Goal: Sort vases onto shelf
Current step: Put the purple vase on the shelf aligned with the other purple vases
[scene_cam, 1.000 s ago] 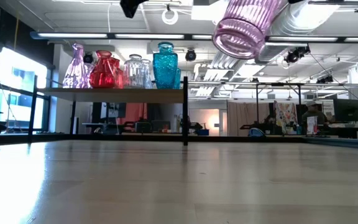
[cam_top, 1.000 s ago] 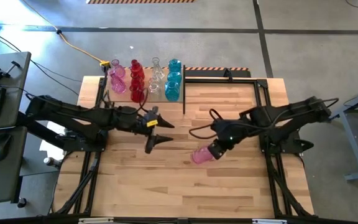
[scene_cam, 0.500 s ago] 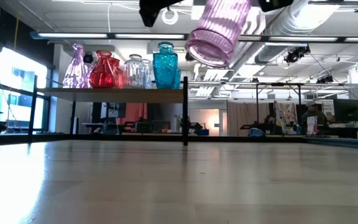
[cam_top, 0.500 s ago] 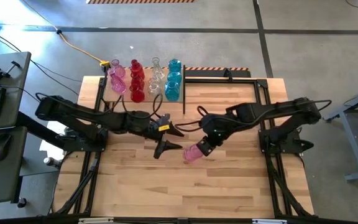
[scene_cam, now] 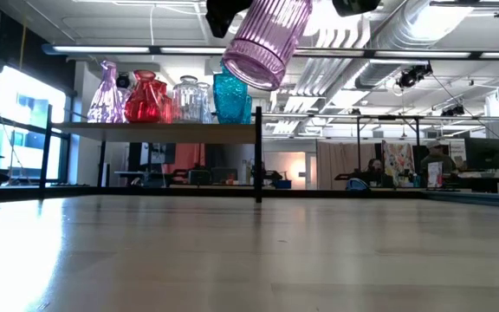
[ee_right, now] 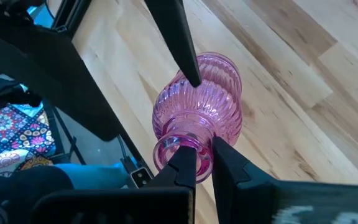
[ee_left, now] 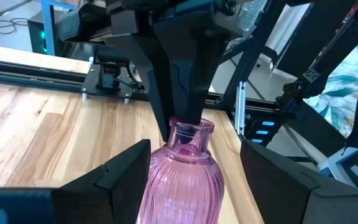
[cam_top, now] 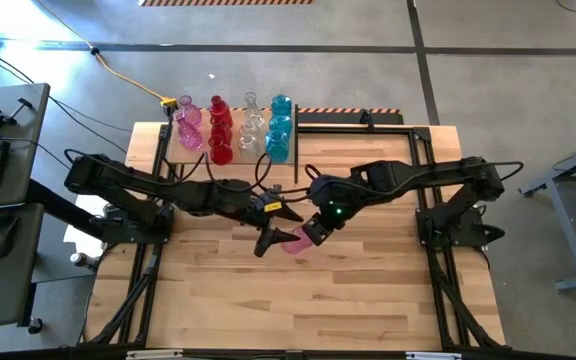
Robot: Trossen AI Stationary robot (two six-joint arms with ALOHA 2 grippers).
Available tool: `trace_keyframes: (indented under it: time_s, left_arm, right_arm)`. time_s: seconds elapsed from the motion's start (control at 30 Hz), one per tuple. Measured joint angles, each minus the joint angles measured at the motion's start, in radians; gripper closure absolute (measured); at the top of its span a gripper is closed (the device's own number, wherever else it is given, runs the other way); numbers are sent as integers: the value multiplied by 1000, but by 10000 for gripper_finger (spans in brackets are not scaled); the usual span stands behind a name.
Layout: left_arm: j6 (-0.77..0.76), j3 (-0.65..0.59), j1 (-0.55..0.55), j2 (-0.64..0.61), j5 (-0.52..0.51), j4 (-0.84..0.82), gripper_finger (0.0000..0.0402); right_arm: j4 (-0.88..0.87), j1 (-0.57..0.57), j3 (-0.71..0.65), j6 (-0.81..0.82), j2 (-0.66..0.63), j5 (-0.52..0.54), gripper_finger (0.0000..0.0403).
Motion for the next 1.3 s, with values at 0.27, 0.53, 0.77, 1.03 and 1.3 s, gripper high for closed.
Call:
trace_keyframes:
  time_s: [0.27, 0.53, 0.77, 1.03, 1.3]
  left_arm:
    - [0, 0, 0, 0, 0, -6, 161]
    - [0, 0, 1, 0, -9, -6, 161]
    - [-7, 0, 2, 0, -30, -6, 161]
    - [-7, 0, 2, 0, -33, 0, 161]
    - [-7, 1, 2, -1, -33, 3, 175]
  right_arm:
    - [38, -14, 0, 30, 1, 5, 400]
    - [110, -14, 0, 75, 1, 6, 400]
    - [148, -15, 0, 109, 1, 25, 400]
    - [157, -22, 0, 127, 1, 39, 400]
    - [180, -26, -1, 135, 1, 46, 400]
